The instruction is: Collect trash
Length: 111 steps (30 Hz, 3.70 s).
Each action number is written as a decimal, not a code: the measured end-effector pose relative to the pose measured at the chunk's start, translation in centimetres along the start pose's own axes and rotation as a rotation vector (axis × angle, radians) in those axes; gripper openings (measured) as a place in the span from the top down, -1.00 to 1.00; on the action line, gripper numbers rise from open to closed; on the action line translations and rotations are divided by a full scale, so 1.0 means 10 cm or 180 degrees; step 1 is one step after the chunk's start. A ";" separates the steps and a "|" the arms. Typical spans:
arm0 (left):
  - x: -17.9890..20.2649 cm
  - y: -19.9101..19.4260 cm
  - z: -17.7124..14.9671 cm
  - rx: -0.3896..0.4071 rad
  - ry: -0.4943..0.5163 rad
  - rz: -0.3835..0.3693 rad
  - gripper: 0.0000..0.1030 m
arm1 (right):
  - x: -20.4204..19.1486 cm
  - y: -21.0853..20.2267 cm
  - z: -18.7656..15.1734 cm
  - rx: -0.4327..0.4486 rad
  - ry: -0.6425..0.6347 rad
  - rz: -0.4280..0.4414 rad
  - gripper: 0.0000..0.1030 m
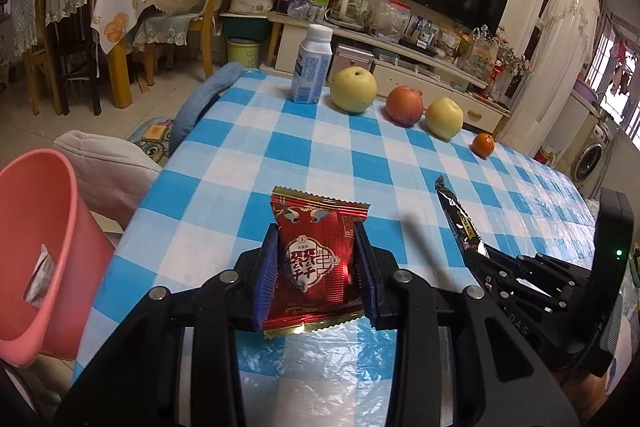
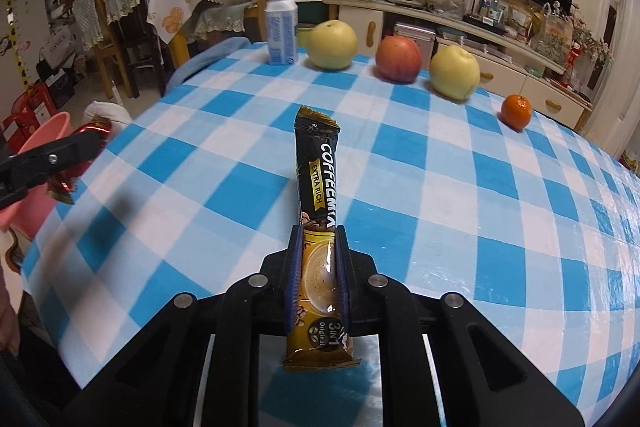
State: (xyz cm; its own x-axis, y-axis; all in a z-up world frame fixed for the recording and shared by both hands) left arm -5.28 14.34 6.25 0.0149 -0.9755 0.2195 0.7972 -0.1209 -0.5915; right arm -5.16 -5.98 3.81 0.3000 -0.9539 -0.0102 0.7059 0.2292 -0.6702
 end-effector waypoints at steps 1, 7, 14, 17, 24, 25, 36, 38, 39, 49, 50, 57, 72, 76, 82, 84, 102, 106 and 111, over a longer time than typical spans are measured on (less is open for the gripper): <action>-0.02 -0.02 0.01 0.0020 -0.0016 0.0013 0.28 | -0.04 -0.02 0.01 0.0001 0.0010 0.0031 0.68; -0.22 -0.18 0.13 0.0165 -0.0134 0.0131 0.28 | -0.26 -0.18 0.15 0.0050 0.0113 0.0268 0.68; -0.56 -0.42 0.25 0.0380 -0.0300 0.0345 0.27 | -0.65 -0.35 0.40 0.0174 0.0066 0.0497 0.68; -0.72 -0.52 0.30 0.0469 -0.0369 0.0474 0.27 | -0.87 -0.40 0.52 0.0232 -0.0002 0.0618 0.68; -1.20 -0.69 0.39 0.0635 -0.0588 0.0875 0.27 | -1.51 -0.40 0.72 0.0274 -0.0260 0.0888 0.68; -1.31 -0.72 0.42 0.0660 -0.0643 0.0946 0.27 | -1.58 -0.39 0.74 0.0275 -0.0285 0.0917 0.68; -2.05 -0.94 0.48 0.0760 -0.0969 0.1635 0.27 | -2.60 -0.22 0.94 0.0253 -0.0662 0.1298 0.68; -2.17 -0.96 0.48 0.0756 -0.1034 0.1706 0.27 | -2.77 -0.15 0.95 0.0226 -0.0705 0.1361 0.68; -2.23 -0.97 0.47 0.0751 -0.1066 0.1727 0.27 | -2.83 -0.12 0.96 0.0211 -0.0714 0.1386 0.68; -2.59 -0.97 0.41 0.0577 -0.1319 0.2020 -0.42 | -3.33 0.27 0.87 -0.0005 -0.0923 0.1483 0.05; -2.59 -0.96 0.41 0.0565 -0.1306 0.2039 -0.45 | -3.33 0.26 0.85 0.0035 -0.0928 0.1444 -0.29; -2.45 -0.92 0.44 0.0542 -0.1140 0.2040 -0.76 | -3.11 0.19 0.78 0.0219 -0.0938 0.1122 -0.56; -1.96 -0.70 0.52 0.0455 -0.0801 0.1864 -0.81 | -2.38 0.11 0.71 0.0265 -0.0725 0.0687 -0.72; -1.76 -0.62 0.56 0.0447 -0.0699 0.1788 -0.82 | -2.13 0.10 0.67 0.0250 -0.0628 0.0601 -0.72; -1.44 -0.50 0.58 0.0429 -0.0480 0.1691 -0.85 | -1.80 0.06 0.58 0.0228 -0.0563 0.0459 -0.72; -1.31 -0.46 0.60 0.0430 -0.0397 0.1652 -0.85 | -1.70 0.05 0.55 0.0222 -0.0533 0.0416 -0.72; -0.29 -0.13 0.56 0.0473 0.0191 0.1344 -0.92 | -0.78 -0.11 0.31 0.0209 -0.0229 0.0029 -0.72; -0.10 -0.03 0.53 0.0440 0.0293 0.1315 -0.92 | -0.58 -0.18 0.27 0.0244 -0.0154 -0.0034 -0.72; 0.14 0.05 0.48 0.0408 0.0423 0.1247 -0.92 | -0.33 -0.24 0.20 0.0263 -0.0027 -0.0111 -0.72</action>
State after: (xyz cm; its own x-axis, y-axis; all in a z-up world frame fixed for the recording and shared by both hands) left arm -1.95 13.77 9.95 0.2603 -0.9593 -0.1092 0.8154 0.2790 -0.5073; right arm -6.54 -3.00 6.97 0.2794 -0.9600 0.0186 0.7664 0.2113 -0.6066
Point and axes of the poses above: each gripper's, at about its wrist camera, not at the fingertips, and y roughly the way its jaws point, x to its right, z to its top, the point moved 2 cm from there along y, roughly the way its jaws point, and after that the axes turned 5 degrees about x, right-handed, at the moved point
